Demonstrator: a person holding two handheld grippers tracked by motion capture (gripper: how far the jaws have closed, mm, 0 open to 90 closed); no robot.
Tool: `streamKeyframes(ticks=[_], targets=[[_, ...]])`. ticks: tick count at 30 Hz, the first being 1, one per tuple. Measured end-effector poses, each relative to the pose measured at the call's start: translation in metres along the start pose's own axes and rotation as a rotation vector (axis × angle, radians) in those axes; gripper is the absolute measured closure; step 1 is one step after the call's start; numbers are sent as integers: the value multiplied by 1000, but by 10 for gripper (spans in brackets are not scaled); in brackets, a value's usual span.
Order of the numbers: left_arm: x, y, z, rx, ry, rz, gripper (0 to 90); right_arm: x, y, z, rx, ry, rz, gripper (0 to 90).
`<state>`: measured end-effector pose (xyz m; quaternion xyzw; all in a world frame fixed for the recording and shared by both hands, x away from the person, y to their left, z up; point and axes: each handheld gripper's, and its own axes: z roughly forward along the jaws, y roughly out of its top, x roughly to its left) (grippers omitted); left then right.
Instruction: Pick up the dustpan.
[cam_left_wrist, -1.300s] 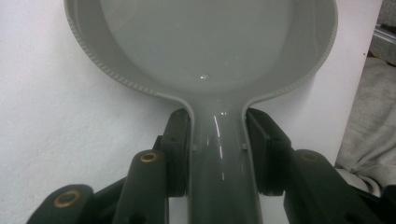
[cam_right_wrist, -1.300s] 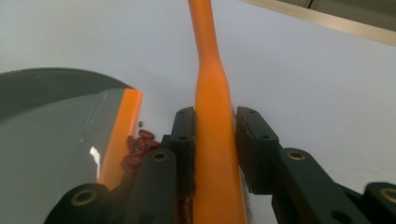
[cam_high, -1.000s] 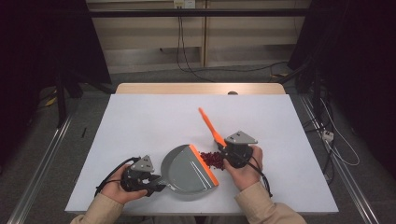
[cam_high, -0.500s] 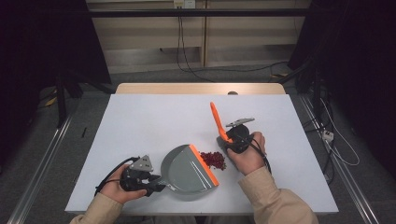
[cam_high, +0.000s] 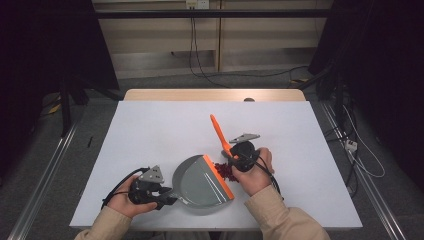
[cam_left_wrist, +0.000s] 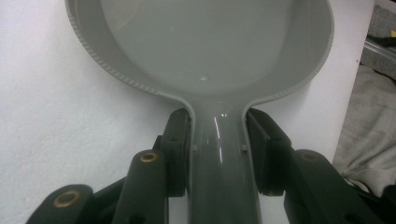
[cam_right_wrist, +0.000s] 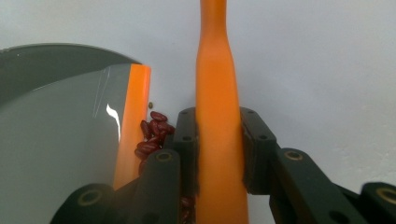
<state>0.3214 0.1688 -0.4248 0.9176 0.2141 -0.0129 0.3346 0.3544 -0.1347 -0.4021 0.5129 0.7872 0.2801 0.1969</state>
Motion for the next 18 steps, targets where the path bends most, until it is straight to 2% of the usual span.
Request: streamKeyframes(ticks=[5,9,18], targets=[[0,0,0,-2,0,-7,628,4,1,1,-8,10,16,718],[0,1,0,5,-2,3,628,6,0,1,-17,40,46,718],[0,1,1,3,-3,-5,628,18,7,5,-7,80,65,718]])
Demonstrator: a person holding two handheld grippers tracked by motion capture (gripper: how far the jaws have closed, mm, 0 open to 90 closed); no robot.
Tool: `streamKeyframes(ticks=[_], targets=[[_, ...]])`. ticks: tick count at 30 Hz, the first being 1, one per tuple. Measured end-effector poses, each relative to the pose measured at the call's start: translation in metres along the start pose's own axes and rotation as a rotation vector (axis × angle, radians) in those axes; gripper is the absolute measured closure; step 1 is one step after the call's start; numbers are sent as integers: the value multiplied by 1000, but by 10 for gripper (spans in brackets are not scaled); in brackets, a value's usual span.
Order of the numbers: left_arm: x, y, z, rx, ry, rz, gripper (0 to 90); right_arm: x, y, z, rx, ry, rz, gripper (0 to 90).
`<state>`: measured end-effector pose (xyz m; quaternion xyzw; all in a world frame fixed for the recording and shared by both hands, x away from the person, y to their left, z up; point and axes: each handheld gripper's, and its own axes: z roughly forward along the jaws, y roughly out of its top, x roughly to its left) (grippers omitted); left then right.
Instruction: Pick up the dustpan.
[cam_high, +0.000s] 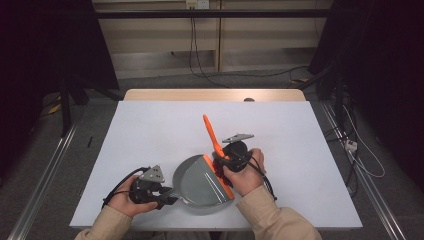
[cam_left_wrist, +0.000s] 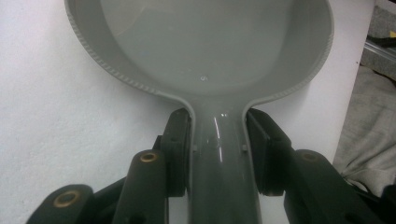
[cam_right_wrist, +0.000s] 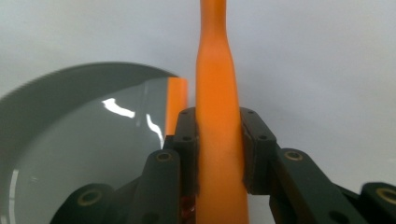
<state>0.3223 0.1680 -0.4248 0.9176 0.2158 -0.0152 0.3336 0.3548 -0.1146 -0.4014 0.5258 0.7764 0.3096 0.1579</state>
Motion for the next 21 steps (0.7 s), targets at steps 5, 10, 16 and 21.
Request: streamKeyframes(ticks=[5,10,16,21], targets=[[0,1,0,-1,1,-3,627,9,2,2,1,8,-11,718],[0,0,0,-8,3,-9,627,18,2,2,-1,0,-28,718],[0,0,-1,-10,3,-17,627,26,4,-1,-21,32,-35,718],[0,-1,0,-12,1,-22,628,41,6,-1,-29,73,-53,718]])
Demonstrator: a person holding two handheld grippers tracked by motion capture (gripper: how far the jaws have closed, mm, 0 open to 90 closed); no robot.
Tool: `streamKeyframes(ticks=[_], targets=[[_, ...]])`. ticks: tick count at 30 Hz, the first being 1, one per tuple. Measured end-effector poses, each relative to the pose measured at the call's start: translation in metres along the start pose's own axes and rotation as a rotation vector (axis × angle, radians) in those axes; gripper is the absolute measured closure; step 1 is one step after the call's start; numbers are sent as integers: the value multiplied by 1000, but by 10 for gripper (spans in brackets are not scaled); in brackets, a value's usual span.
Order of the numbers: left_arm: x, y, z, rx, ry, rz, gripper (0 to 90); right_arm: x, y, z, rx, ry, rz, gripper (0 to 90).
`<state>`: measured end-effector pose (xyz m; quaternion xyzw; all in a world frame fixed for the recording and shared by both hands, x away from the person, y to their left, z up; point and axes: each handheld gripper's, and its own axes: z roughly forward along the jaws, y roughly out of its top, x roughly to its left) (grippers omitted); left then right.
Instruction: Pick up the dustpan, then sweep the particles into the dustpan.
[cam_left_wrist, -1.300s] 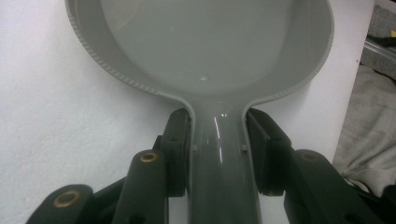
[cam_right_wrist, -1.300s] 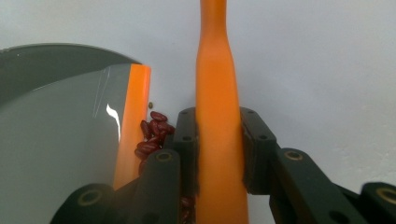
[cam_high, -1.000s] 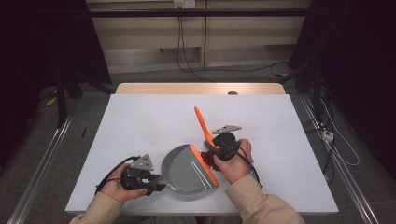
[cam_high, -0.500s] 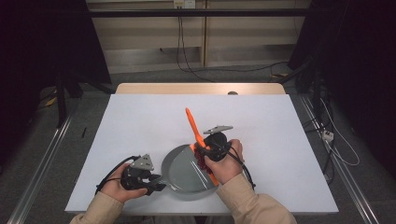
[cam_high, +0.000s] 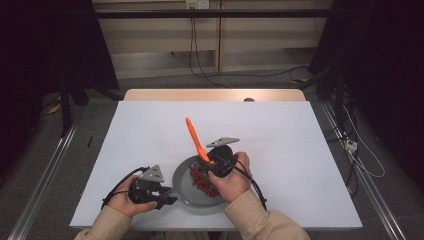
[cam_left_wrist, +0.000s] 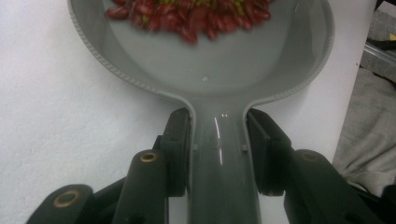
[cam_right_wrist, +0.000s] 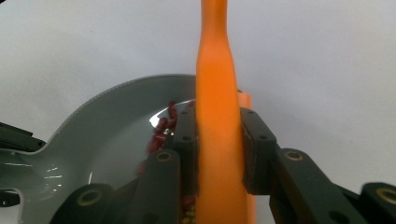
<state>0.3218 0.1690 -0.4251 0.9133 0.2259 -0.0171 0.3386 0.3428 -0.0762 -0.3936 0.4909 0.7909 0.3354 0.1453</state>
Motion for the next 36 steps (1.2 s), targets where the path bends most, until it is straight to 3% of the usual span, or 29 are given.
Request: streamKeyframes(ticks=[4,12,17,21,24,26,28,30,33,36], targets=[[0,0,0,-1,0,-3,628,-2,2,-4,-25,43,31,717],[0,0,0,2,2,-16,627,-26,9,-24,-75,41,76,717],[-1,0,0,3,2,-22,627,-49,8,-28,-80,-17,75,717],[0,0,0,22,-12,1,630,-67,1,-27,-41,-104,50,716],[1,0,-1,21,-30,1,630,-75,-12,-24,-18,-121,63,717],[1,-1,-1,26,-30,8,631,-74,-21,-20,-6,-110,79,717],[0,0,-1,23,-26,3,631,-68,-26,-20,-30,-93,94,717],[0,-1,-1,18,-23,-8,630,-59,-27,-20,-27,-28,140,717],[-2,-1,-1,15,-7,-10,629,-39,-25,-16,-27,-13,114,717],[-3,-2,-1,10,6,-17,625,-31,-21,-13,-54,-18,99,717]])
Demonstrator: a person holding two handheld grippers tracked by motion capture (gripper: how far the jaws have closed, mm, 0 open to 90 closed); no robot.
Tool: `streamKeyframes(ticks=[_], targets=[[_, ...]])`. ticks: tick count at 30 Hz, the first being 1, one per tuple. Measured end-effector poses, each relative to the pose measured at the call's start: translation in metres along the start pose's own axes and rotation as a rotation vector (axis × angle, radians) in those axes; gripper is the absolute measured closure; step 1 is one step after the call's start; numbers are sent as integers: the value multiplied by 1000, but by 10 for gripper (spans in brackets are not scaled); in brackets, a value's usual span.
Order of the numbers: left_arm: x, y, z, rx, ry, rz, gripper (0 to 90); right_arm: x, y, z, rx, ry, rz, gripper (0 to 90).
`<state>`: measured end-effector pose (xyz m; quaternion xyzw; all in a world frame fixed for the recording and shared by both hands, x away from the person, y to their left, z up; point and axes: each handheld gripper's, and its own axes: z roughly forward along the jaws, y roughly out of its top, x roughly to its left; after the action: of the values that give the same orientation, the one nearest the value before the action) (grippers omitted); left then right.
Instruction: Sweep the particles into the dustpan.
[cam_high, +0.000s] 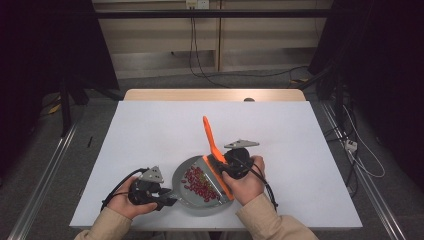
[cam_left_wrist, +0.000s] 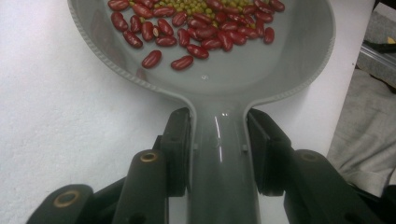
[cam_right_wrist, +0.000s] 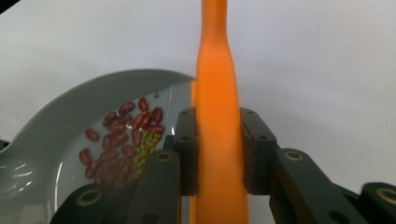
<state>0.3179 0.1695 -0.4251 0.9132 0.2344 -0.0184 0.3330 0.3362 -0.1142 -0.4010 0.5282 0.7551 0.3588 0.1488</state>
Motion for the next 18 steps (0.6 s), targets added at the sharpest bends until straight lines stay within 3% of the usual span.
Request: streamKeyframes(ticks=[2,3,6,10,13,16,18], targets=[[-1,-1,2,-12,15,-9,602,-1,3,0,-19,48,40,716],[0,-1,3,-9,17,-8,559,0,5,-1,-17,29,15,716],[-2,1,7,2,16,13,579,-3,8,-6,-30,-18,-47,716],[-3,2,9,2,23,23,629,-23,8,-10,-26,-18,-2,716],[-1,1,8,-20,60,29,631,-36,5,-13,-36,-36,10,716],[2,-2,9,-36,46,13,632,-46,2,-16,-36,-38,27,716],[-1,-2,10,-35,59,19,632,-52,2,-18,-29,-78,9,716]])
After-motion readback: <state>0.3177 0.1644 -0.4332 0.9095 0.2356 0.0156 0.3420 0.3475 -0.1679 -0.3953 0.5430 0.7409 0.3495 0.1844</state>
